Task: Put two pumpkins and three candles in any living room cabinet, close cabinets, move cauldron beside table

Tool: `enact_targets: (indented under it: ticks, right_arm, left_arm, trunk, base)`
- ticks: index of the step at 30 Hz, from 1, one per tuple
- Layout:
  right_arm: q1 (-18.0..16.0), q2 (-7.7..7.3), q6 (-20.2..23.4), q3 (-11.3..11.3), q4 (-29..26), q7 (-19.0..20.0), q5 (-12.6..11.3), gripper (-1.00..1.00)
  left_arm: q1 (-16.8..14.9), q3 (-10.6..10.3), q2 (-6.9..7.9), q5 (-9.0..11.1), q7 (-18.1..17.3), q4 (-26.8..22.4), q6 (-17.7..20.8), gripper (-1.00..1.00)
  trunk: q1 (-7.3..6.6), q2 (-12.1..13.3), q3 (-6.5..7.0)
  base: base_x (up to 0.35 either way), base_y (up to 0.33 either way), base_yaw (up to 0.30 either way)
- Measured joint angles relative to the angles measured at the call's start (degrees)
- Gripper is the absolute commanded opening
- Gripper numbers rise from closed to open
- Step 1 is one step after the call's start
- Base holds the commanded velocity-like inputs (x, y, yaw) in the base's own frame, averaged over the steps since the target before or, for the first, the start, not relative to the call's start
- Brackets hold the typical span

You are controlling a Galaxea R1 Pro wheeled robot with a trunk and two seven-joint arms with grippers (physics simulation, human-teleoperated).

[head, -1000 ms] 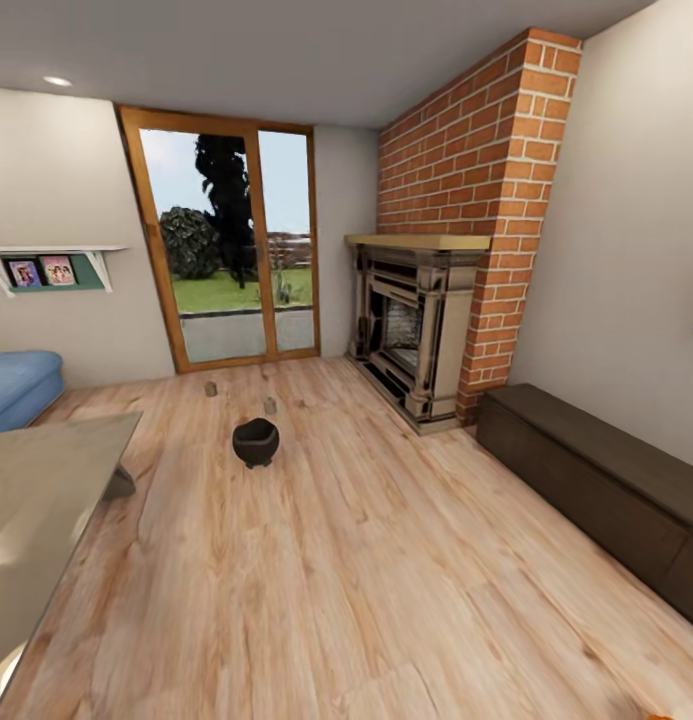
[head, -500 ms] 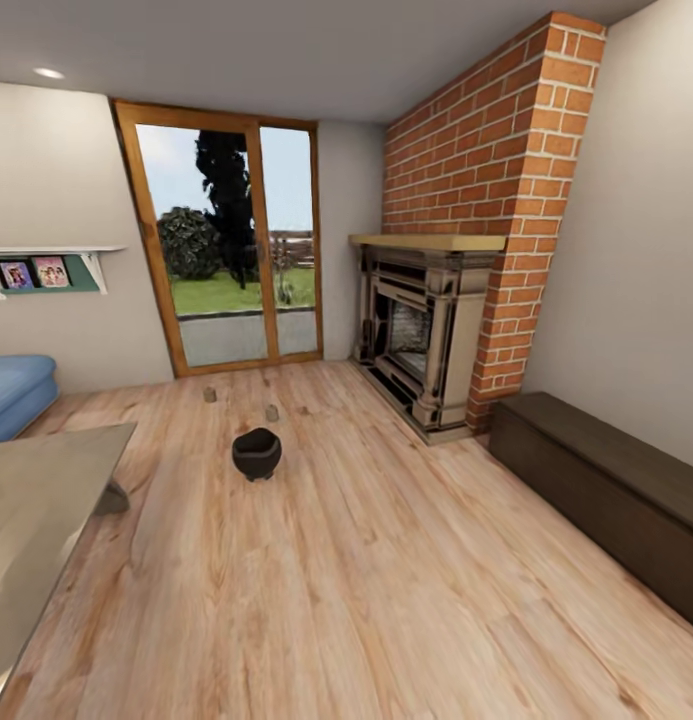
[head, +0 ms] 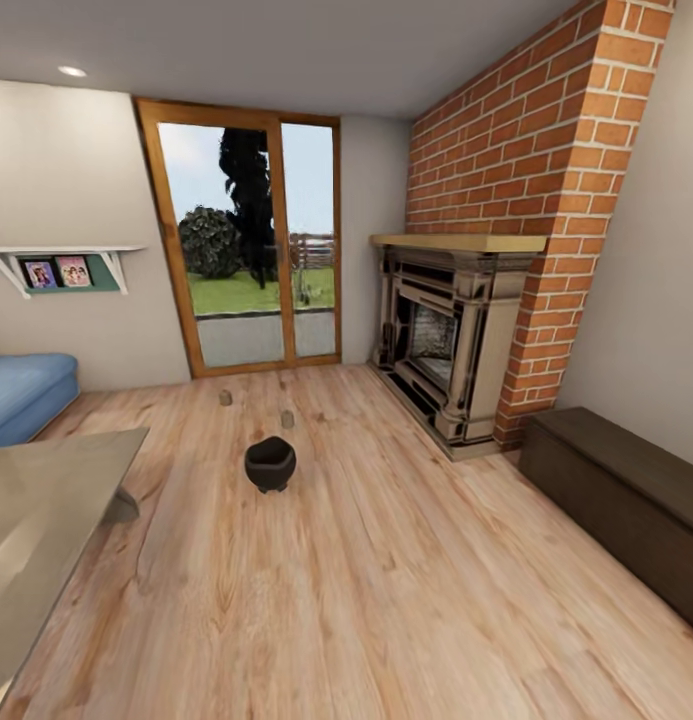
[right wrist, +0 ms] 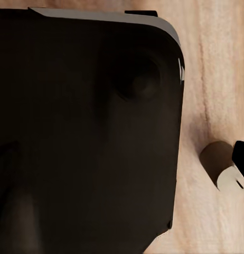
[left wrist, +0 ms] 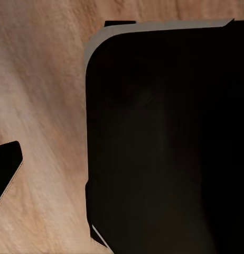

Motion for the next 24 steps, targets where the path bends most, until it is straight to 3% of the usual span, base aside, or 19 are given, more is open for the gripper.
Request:
enact_targets:
  ticks: [5, 11, 24]
  right_arm:
    - [0.0, -0.07, 0.0, 0.1, 0.0, 0.0, 0.0, 1.00]
    - [0.0, -0.07, -0.1, 0.0, 0.0, 0.0, -0.2, 1.00]
    - [0.0, -0.04, -1.2, 0.1, -0.1, 0.0, -0.2, 1.00]
  left_arm:
    - [0.0, 0.0, 0.00, 0.0, 0.1, 0.0, -0.3, 1.00]
    - [0.0, 0.0, 0.00, 0.1, 0.2, 0.0, -3.5, 1.00]
    - [0.0, 0.4, -0.02, 0.1, 0.3, 0.0, -5.0, 1.00]
  trunk:
    - [0.00, 0.0, 0.00]
    - [0.00, 0.0, -0.08]
    - [0.00, 0.0, -0.53]
  base:
    - [0.337, 0.000, 0.001]
    - [0.337, 0.000, 0.000]
    - [0.337, 0.000, 0.059]
